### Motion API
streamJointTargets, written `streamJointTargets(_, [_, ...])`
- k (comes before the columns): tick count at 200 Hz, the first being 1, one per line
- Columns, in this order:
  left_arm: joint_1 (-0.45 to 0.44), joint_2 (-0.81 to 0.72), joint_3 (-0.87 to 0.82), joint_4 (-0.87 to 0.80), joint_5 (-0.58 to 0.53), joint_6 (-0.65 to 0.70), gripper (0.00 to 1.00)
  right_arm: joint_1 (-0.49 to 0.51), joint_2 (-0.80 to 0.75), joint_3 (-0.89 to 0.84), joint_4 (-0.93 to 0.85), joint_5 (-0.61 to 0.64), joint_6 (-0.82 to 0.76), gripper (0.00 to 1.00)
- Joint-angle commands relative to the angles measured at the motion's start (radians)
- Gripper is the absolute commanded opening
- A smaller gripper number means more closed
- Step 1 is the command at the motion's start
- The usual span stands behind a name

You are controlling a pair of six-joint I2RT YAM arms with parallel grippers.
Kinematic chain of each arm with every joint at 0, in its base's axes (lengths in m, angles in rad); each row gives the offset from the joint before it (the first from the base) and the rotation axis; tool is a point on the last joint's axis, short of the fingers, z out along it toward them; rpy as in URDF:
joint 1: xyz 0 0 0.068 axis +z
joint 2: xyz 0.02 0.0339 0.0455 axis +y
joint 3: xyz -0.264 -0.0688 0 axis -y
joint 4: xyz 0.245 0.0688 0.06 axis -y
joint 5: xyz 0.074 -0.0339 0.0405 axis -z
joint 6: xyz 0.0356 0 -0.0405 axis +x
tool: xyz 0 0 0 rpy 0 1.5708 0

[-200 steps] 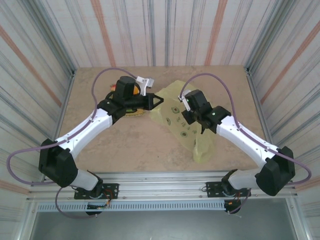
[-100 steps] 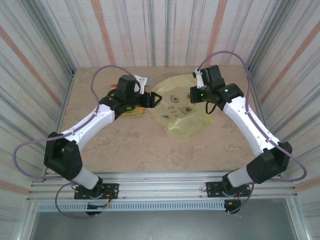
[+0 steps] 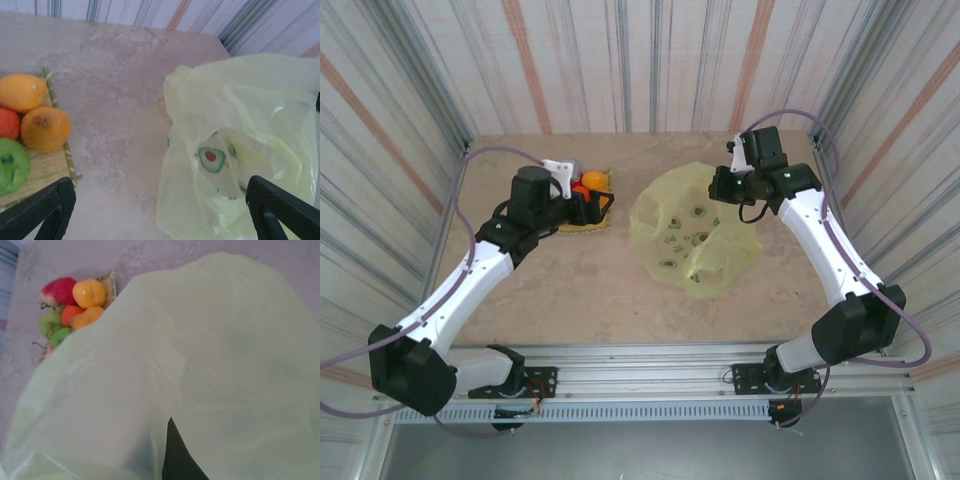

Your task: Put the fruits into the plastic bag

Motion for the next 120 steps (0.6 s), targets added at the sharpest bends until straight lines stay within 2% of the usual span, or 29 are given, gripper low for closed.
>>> streamJointTargets(1, [0.000, -0.051, -0.072, -0.024, 0.052, -0.063, 0.92, -0.019, -0.029, -0.049, 0.071, -0.060, 0.105, 0.00])
streamJointTargets(19, [0.002, -0.068, -0.119, -0.011, 0.026, -0.075, 0.92, -0.022, -0.030, -0.076, 0.115, -0.065, 0.145, 0.00])
streamJointTargets(52, [0.006, -0.038, -0.098, -0.053, 0.002, -0.046, 0.92, -0.022, -0.004, -0.072, 0.123, -0.045, 0.162, 0.00])
streamJointTargets(83, [0.012, 0.014, -0.087, -0.069, -0.055, -0.024, 0.92, -0.013, 0.011, -0.079, 0.127, 0.030, 0.168, 0.00])
streamJointTargets(120, [0.084, 0.114, -0.008, -0.123, -0.076, 0.001, 0.91, -0.011, 0.045, -0.103, 0.216, 0.041, 0.235, 0.00])
